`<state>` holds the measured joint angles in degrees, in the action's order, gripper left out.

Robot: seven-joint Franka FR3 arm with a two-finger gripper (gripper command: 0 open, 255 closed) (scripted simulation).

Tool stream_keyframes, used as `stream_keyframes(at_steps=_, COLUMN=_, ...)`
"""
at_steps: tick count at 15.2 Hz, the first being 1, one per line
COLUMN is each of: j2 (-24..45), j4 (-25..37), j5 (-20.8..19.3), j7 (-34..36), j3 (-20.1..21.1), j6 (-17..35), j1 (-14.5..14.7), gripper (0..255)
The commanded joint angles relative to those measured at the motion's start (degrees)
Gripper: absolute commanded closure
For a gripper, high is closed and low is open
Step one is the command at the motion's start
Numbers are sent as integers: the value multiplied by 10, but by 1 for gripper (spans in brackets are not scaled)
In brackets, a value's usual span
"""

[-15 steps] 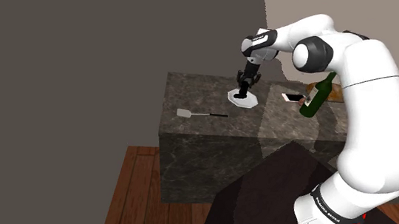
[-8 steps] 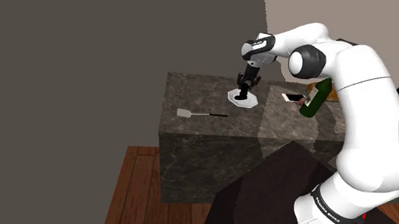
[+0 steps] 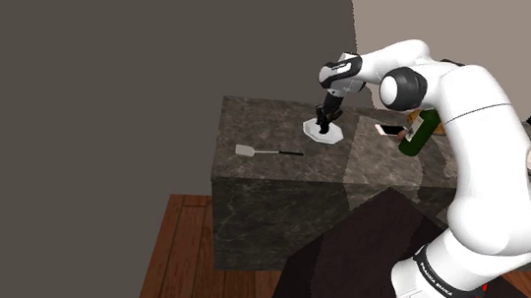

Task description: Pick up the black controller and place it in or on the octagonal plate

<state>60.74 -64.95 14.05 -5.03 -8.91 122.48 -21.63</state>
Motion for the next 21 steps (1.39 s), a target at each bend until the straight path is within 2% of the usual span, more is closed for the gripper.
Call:
stream_keyframes(at_steps=1, j2=4, j4=0, j5=0, j7=0, j3=0, j6=-1, j1=0, gripper=255)
stream_keyframes(at_steps=5, j2=4, j4=0, j5=0, j7=0, j3=0, j6=-1, j1=0, gripper=255)
stream_keyframes(at_steps=6, j2=5, j4=2, j5=0, j7=0, j3=0, j6=-1, j1=0, gripper=0)
stream_keyframes(at_steps=11, j2=4, j4=0, j5=0, j7=0, j3=0, j6=-1, j1=0, gripper=0)
stream_keyframes(at_steps=15, j2=-42, j4=-7, j5=-5, j7=2, j3=-6, j6=-39, j1=0, gripper=0)
stream_keyframes(at_steps=21, j2=-42, j4=-7, j5=-5, j7=2, j3=-6, j6=-39, j1=0, gripper=0)
